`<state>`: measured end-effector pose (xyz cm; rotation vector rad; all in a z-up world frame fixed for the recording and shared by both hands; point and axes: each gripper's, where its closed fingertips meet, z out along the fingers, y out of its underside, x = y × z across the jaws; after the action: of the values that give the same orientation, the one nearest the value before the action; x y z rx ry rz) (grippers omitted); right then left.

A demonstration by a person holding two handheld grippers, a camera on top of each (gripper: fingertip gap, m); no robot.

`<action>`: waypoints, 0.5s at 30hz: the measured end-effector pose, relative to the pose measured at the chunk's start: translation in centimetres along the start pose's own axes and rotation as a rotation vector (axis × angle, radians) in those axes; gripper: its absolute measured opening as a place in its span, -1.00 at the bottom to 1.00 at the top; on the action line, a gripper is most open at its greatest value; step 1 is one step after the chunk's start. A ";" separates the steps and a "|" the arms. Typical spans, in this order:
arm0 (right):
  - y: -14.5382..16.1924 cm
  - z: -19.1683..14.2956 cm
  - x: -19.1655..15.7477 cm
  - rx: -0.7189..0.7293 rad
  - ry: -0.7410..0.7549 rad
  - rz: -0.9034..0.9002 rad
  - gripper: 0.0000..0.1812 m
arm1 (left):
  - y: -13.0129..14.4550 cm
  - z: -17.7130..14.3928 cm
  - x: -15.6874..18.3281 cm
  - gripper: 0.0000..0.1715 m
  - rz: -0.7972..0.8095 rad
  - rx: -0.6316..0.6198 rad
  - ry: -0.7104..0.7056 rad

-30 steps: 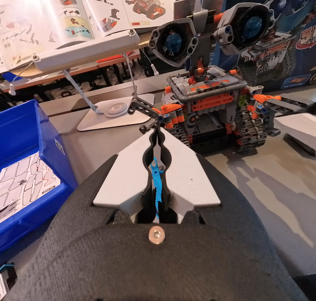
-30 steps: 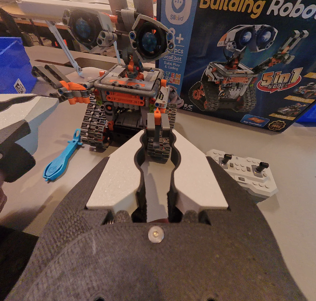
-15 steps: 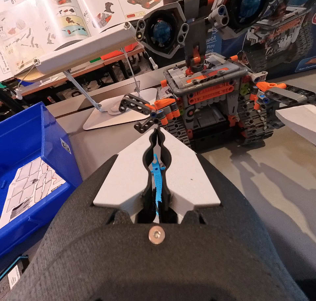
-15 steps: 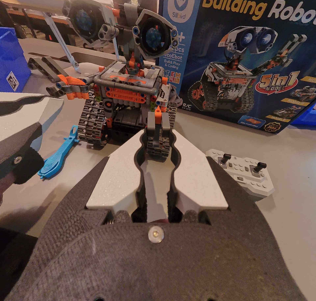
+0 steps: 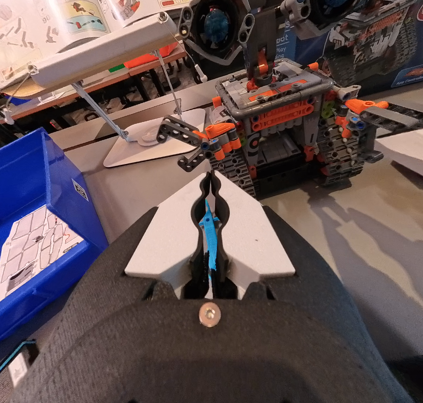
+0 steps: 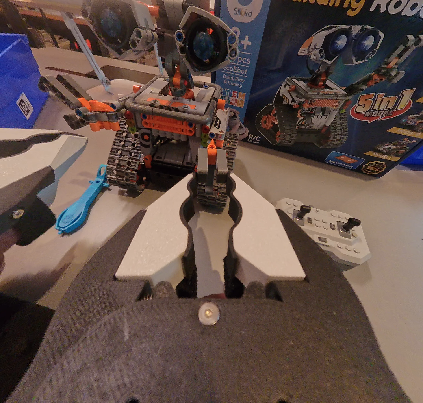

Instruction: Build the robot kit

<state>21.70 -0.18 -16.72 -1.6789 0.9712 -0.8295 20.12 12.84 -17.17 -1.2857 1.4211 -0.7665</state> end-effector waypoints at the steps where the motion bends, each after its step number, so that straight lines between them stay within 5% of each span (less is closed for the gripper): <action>1: 0.1 -0.1 0.2 -0.005 -0.004 -0.010 -0.75 | 0.0 -0.1 -0.2 -1.00 0.024 -0.003 -0.009; 7: 0.6 -0.6 2.6 -0.029 -0.007 -0.045 -0.78 | 1.6 -0.7 -2.9 -1.00 0.155 -0.052 -0.059; 8: 0.9 -0.7 2.8 -0.039 -0.016 -0.064 -1.00 | 2.2 -0.8 -3.4 -1.00 0.178 -0.071 -0.059; 9: 1.2 -0.7 3.0 -0.047 -0.019 -0.069 -1.00 | 2.7 -0.9 -4.2 -1.00 0.197 -0.085 -0.074; 15: 1.4 -1.0 3.1 -0.045 -0.041 -0.068 -1.00 | 2.7 -1.6 -5.1 -1.00 0.148 -0.064 -0.085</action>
<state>21.93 -3.60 -17.56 -1.7690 0.9153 -0.8198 17.31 18.06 -17.91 -1.2310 1.4634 -0.5647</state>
